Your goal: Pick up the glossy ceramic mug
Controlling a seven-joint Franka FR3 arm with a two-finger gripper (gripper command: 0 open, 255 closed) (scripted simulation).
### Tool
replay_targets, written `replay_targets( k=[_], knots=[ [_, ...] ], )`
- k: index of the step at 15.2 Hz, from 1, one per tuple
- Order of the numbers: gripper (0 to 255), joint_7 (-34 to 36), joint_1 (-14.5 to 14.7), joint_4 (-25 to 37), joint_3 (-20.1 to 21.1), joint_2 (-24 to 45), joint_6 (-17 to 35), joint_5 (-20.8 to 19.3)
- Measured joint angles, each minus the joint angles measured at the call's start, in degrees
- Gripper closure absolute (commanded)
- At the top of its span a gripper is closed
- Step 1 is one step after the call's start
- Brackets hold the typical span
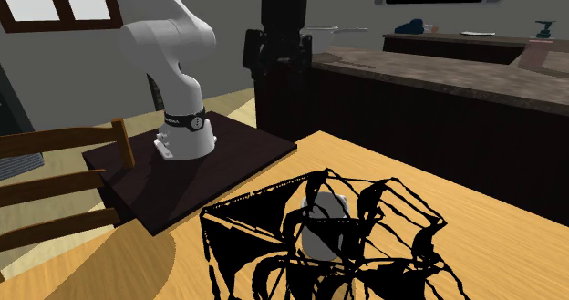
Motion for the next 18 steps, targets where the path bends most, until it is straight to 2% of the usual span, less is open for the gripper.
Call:
replay_targets(
  k=[6, 11, 16, 18],
  knots=[
    [0, 1.9, -0.2, 0.7, 0.4, 12.3, 12.7, -0.5],
    [0, 3.4, -0.4, 5.3, 0.5, 24.7, 21.6, -1.4],
    [0, 5.1, -0.1, 10.7, 0.7, 35.8, 28.3, -2.5],
    [0, 5.2, -0.3, 12.0, 0.3, 38.2, 30.3, -2.9]
  ],
)
